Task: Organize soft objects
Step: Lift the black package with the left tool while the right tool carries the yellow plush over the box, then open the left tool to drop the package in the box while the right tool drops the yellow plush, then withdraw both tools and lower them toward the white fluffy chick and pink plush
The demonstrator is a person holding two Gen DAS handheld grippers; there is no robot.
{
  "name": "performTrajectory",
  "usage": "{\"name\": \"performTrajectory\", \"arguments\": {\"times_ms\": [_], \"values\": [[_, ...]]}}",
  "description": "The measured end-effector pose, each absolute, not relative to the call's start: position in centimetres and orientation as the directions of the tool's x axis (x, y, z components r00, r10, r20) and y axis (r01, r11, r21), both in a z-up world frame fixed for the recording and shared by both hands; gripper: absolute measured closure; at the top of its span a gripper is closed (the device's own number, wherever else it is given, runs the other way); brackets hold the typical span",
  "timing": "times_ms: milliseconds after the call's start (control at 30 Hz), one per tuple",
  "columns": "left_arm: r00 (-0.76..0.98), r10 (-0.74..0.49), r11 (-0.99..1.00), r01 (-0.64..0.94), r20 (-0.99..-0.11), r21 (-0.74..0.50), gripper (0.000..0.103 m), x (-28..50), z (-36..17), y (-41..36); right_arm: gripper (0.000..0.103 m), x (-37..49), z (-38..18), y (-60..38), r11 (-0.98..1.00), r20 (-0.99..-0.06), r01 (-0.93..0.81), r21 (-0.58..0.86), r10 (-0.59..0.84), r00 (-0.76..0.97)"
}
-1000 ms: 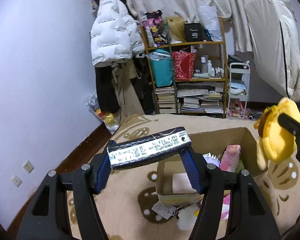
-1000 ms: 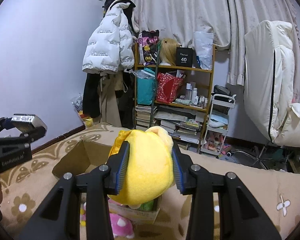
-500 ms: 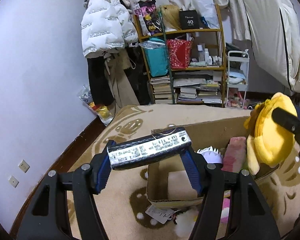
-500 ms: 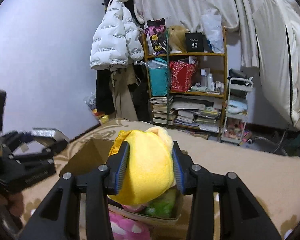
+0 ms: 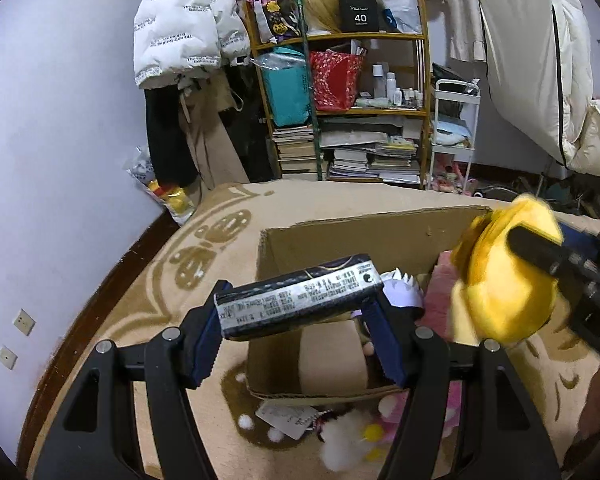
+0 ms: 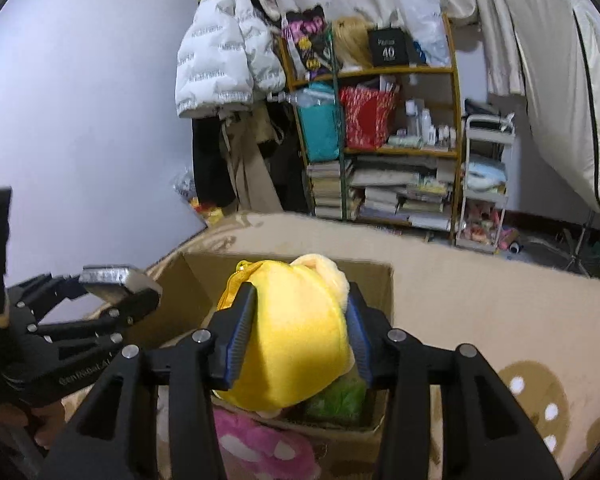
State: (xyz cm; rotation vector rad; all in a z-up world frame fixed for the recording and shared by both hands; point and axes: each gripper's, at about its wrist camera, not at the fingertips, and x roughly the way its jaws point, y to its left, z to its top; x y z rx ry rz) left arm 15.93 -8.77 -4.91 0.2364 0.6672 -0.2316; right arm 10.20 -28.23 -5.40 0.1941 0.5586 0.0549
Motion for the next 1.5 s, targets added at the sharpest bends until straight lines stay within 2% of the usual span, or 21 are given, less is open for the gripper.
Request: {"name": "performTrajectory", "arguments": {"times_ms": [67,167,233,467,533,600,733,800,933,1033,1267,1500], "values": [[0.755,-0.147,0.948,0.292,-0.639,0.126,0.038,16.0,-5.0,-8.7,0.051,10.5,-5.8,-28.2,0.973,-0.542,-0.022,0.230,0.147,0.827],[0.744,-0.150,0.947,0.297,-0.650,0.120,0.036,16.1,-5.2,-8.7,0.049,10.3,-5.6,-28.2,0.977,-0.542,-0.011,0.215,0.129,0.830],[0.747,-0.150,0.948,0.294,-0.648,0.120,0.020,16.0,-5.3,-8.6,0.048,10.2,-5.7,-28.2,0.976,-0.546,-0.012,0.217,0.132,0.827],[0.742,-0.139,0.950,0.287,-0.656,0.123,0.016,16.0,-5.2,-8.4,0.047,10.0,-5.6,-28.2,0.982,-0.595,-0.010,0.190,0.123,0.794],[0.740,-0.139,0.953,0.280,-0.658,0.114,0.010,15.9,-5.0,-8.0,0.045,9.8,-5.6,-28.2,0.981,-0.603,-0.014,0.194,0.131,0.787],[0.747,-0.135,0.956,0.272,-0.651,0.115,0.007,15.6,-4.7,-7.7,0.037,9.5,-5.4,-28.1,0.980,-0.611,-0.014,0.197,0.134,0.780],[0.753,-0.115,0.959,0.255,-0.647,0.126,0.005,14.7,-3.9,-7.1,0.026,8.5,-4.8,-27.9,0.981,-0.612,-0.018,0.195,0.136,0.779],[0.752,-0.113,0.960,0.251,-0.649,0.124,0.004,14.1,-3.6,-6.7,0.016,7.9,-4.3,-27.7,0.983,-0.615,-0.015,0.185,0.128,0.778],[0.751,-0.123,0.962,0.250,-0.648,0.107,0.001,12.8,-2.6,-5.9,0.010,6.7,-3.2,-27.4,0.987,-0.603,-0.016,0.160,0.111,0.790],[0.754,-0.114,0.963,0.244,-0.647,0.114,0.001,11.7,-2.1,-5.4,0.001,5.7,-2.4,-27.3,0.988,-0.595,-0.007,0.157,0.100,0.797],[0.746,-0.100,0.962,0.242,-0.658,0.128,0.001,9.4,-1.3,-4.5,0.000,3.5,-1.3,-26.7,0.990,-0.600,0.001,0.138,0.083,0.796],[0.679,-0.102,0.968,0.237,-0.727,0.086,0.001,9.2,-2.0,-3.7,0.000,1.6,-1.9,-25.7,0.994,-0.600,-0.009,0.108,0.073,0.797]]}}
